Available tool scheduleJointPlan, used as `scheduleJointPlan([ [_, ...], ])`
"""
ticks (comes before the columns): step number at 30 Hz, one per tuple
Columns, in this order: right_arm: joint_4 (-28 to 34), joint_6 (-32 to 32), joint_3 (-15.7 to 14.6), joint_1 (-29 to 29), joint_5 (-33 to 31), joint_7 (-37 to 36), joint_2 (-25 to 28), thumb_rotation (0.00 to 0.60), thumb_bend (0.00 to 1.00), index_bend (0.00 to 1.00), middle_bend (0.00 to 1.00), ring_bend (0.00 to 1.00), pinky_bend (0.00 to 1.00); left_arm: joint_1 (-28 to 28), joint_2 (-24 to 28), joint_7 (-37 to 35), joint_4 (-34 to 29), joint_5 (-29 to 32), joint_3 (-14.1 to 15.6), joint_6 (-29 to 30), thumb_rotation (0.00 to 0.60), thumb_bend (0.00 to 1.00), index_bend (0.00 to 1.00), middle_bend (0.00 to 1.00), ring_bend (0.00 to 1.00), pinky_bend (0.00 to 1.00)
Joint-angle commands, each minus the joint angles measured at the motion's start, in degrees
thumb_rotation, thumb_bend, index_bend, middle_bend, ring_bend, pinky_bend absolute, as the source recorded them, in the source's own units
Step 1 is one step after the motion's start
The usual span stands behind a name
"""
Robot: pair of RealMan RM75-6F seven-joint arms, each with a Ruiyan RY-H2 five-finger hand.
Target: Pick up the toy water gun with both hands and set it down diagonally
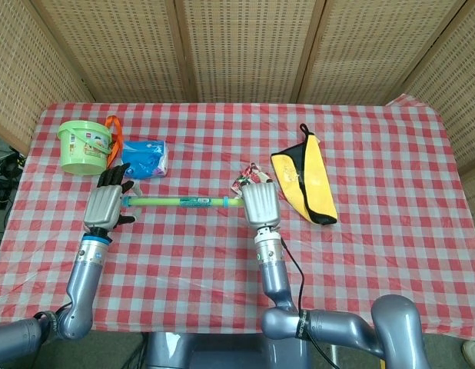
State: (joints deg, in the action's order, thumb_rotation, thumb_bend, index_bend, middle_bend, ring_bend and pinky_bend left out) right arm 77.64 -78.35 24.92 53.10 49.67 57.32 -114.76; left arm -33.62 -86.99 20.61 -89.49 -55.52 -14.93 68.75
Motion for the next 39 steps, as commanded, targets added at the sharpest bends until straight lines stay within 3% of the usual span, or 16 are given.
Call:
scheduleJointPlan([
  [1, 0.34, -0.13, -0.17, -0.18, 0.14, -0.26, 0.19, 0.6, 0.53, 0.8, 1.0, 0.95, 0.6, 0.06, -0.27, 0.14, 0.23, -0.04, -0.12, 0.47, 0.6, 0.38, 0.51, 0.0, 0.0, 0.0],
  [16, 1.86, -0.91, -0.34, -0.95, 0.22, -0.48, 1.69, 0.6, 0.52, 0.8, 1.0, 0.95, 0.6, 0.86, -0.59, 0.9, -0.04, -0.75, 0.4, 2.18, 0.6, 0.41, 0.57, 0.0, 0.0, 0.0],
  [26, 2.25, -0.73, -1.36, -2.61, 0.48, -2.13, 3.95, 0.6, 0.52, 0.8, 1.0, 0.95, 0.6, 3.1, 1.6, 0.56, -2.17, -2.88, 1.98, 4.16, 0.6, 0.41, 0.59, 0.0, 0.0, 0.0],
  [39, 2.28, -0.75, -1.71, -4.66, 1.48, -4.51, 7.93, 0.6, 0.52, 0.8, 1.0, 0.95, 0.6, 6.03, 2.99, -2.02, -0.46, -4.27, 4.01, 4.29, 0.6, 0.41, 0.59, 0.0, 0.0, 0.0],
])
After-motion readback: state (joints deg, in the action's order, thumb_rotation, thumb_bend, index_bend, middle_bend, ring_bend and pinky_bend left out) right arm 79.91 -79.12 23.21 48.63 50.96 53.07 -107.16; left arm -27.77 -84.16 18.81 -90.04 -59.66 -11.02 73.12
